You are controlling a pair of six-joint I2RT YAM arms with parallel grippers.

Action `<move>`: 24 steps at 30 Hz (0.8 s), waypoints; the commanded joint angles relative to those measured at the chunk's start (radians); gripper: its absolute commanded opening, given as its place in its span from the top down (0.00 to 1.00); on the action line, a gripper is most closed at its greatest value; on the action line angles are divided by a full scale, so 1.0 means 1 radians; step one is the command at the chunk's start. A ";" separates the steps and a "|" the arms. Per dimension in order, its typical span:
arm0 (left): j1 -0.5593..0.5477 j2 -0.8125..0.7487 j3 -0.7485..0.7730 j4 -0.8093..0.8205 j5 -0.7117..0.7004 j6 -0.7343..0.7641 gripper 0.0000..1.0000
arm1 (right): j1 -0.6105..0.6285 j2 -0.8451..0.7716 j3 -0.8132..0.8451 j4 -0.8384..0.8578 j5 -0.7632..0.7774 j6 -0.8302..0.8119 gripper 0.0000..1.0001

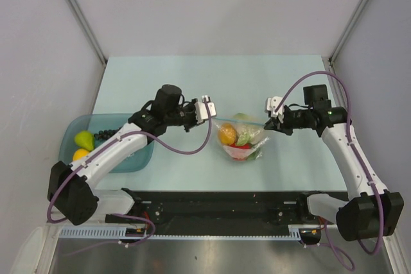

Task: Place the food in the zip-top bag and seal the zipper
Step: Unzip the zipper food storage bag at the center of the board.

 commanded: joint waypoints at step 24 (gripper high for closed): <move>-0.172 0.105 0.162 0.158 0.099 -0.074 0.28 | 0.138 -0.044 0.027 0.107 0.014 0.173 1.00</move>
